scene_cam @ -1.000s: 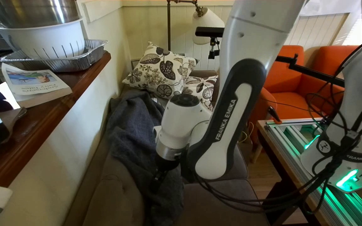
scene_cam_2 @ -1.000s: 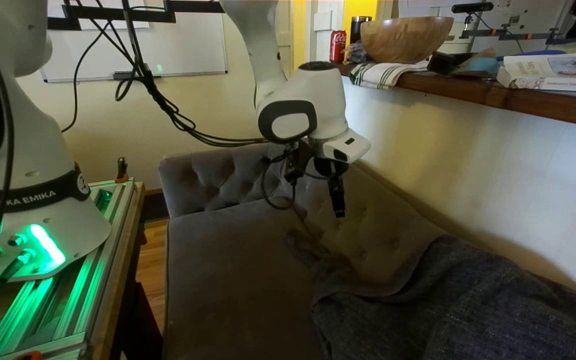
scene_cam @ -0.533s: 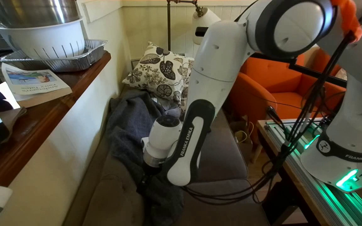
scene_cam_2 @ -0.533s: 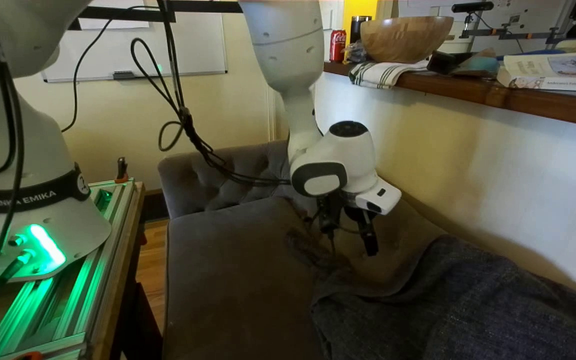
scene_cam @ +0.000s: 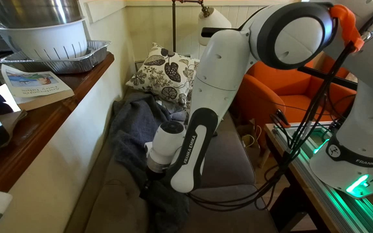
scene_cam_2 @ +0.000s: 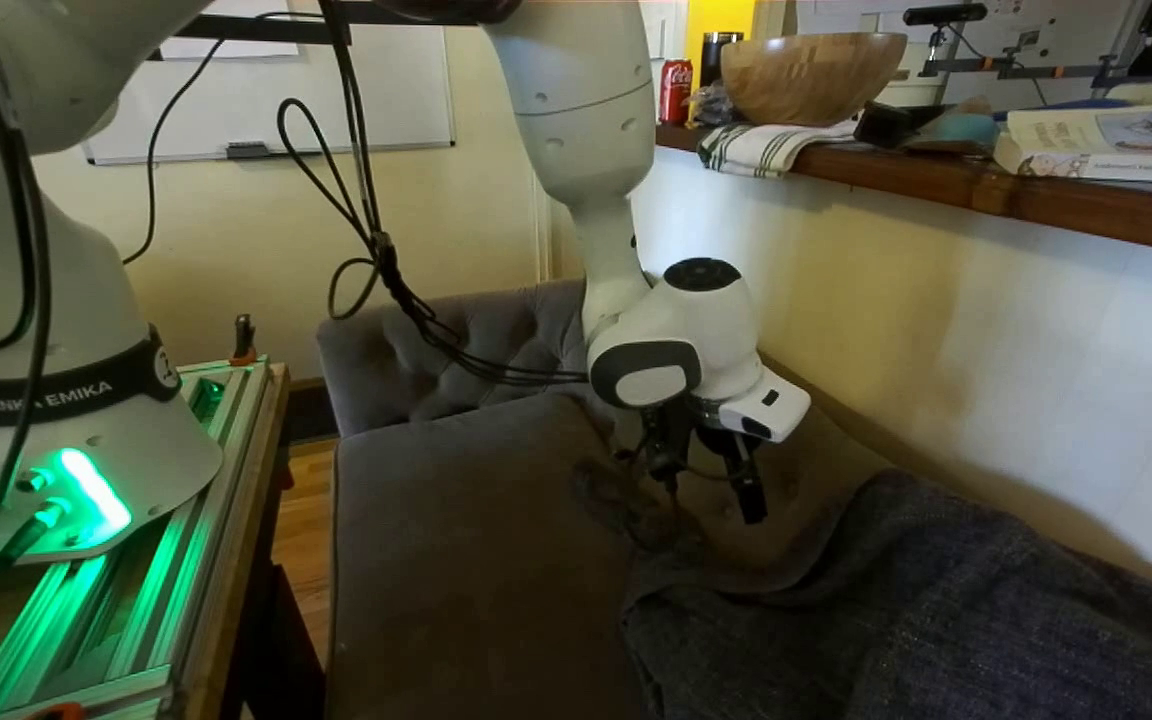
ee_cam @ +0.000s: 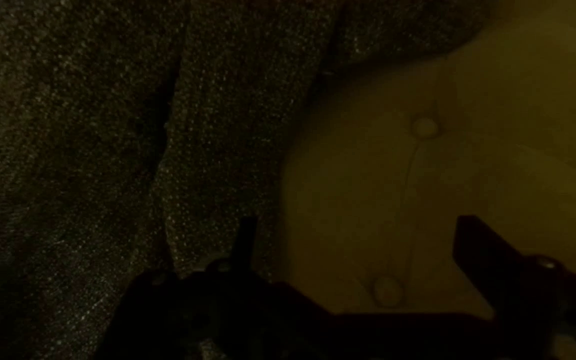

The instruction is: Slightly pull the blanket to the left

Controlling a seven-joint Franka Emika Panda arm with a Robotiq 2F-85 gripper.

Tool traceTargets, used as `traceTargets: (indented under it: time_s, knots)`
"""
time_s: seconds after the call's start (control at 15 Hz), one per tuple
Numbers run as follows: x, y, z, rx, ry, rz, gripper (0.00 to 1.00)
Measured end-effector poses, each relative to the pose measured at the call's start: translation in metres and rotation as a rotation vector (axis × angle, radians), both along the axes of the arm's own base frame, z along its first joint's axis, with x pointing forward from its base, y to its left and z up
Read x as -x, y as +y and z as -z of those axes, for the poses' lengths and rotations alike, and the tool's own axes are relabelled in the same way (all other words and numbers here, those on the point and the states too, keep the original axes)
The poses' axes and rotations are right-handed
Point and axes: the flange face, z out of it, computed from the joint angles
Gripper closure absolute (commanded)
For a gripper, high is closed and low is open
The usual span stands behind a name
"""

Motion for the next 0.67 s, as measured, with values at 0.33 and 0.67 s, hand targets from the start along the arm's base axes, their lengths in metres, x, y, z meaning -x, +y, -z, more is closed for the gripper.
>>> traceTargets:
  time_s: [0.33,0.67]
  knots:
    - [0.002,-0.047,0.027,0.089,-0.055,0.032,0.00]
    - [0.001,-0.065,0.056,0.123,-0.061,0.040,0.00]
